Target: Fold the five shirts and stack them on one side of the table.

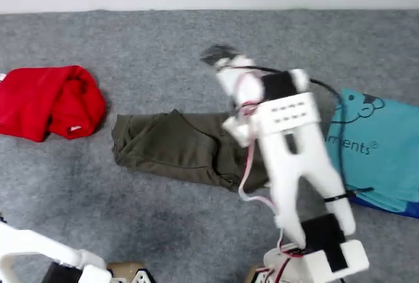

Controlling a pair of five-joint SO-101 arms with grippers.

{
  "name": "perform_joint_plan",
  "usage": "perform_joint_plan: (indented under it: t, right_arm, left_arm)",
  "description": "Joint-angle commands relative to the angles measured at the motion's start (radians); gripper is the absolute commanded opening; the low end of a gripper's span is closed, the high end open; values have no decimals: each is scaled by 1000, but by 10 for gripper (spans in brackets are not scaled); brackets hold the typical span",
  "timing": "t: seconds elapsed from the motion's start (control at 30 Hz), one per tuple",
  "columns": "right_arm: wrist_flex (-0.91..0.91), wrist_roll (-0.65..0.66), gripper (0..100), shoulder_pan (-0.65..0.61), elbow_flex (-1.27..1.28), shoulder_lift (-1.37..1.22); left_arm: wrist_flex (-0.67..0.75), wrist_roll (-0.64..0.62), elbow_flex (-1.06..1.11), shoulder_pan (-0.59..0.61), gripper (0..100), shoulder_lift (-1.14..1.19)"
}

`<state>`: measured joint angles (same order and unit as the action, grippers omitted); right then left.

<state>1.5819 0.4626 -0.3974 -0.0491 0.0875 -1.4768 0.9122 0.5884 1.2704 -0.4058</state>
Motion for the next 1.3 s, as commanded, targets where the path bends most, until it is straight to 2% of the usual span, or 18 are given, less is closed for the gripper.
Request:
perform_joint_plan:
  t: [0.0, 0.23, 0.57, 0.73, 0.8, 0.9, 0.97, 1.07, 1.13, 1.27]
  right_arm:
    - [-67, -21, 10, -160, -69, 8]
    - [-219, -95, 10, -298, -201, -219]
    - [-177, -95, 23, -409, -640, -647]
    - [-44, -109, 223, -441, -873, -791]
    - [22, -146, 261, -447, -985, -820]
    - [142, -141, 222, -430, -1128, -851]
    - [217, -98, 143, -400, -1175, -869]
    - [216, -75, 0, -326, -1115, -854]
    - [216, -74, 32, -283, -1048, -839]
    - [216, -35, 10, -225, -853, -796]
  left_arm:
    - [8, 5, -41, 0, 16, -31]
    - [9, 5, -36, 5, 16, -31]
    - [9, 5, -35, 6, 16, -31]
    - [8, 5, -25, 8, 16, -31]
    - [8, 5, -13, 8, 16, -32]
    - [11, 5, -2, 8, 16, -32]
    - [11, 5, -2, 8, 16, -32]
    - [14, 5, -2, 6, 16, -32]
    - [14, 5, -4, 5, 16, -32]
    - [14, 5, -8, 6, 16, -32]
